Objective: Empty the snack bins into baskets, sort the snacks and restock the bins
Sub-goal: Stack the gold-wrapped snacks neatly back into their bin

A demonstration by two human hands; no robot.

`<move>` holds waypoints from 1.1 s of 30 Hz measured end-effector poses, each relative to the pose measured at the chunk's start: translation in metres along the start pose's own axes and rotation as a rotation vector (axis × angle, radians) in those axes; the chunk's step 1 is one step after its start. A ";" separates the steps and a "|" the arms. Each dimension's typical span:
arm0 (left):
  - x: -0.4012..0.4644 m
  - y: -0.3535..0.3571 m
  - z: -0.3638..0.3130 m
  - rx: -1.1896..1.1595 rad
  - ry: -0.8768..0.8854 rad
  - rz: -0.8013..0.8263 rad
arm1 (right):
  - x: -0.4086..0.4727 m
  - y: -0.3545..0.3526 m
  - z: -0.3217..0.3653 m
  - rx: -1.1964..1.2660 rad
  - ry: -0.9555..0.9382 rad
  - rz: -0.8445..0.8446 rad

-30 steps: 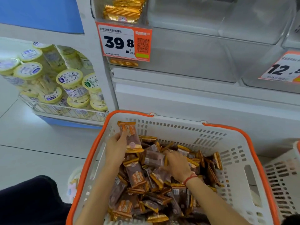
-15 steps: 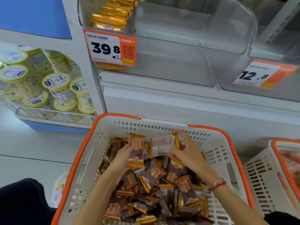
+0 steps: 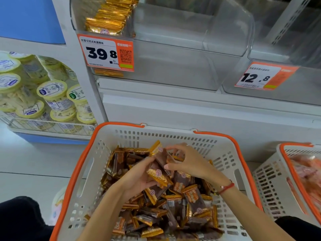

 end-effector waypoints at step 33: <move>-0.012 -0.076 -0.025 0.099 0.239 -0.556 | 0.057 0.099 -0.055 -0.256 -0.057 0.050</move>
Point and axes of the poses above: each hand's wrist, its own x-axis towards the middle knuckle, its own y-axis out of the palm, z = x × y, the point moved 7 cm from there along x, towards the middle knuckle, and after that the axes turned 10 degrees about z, right-handed, at the moved point
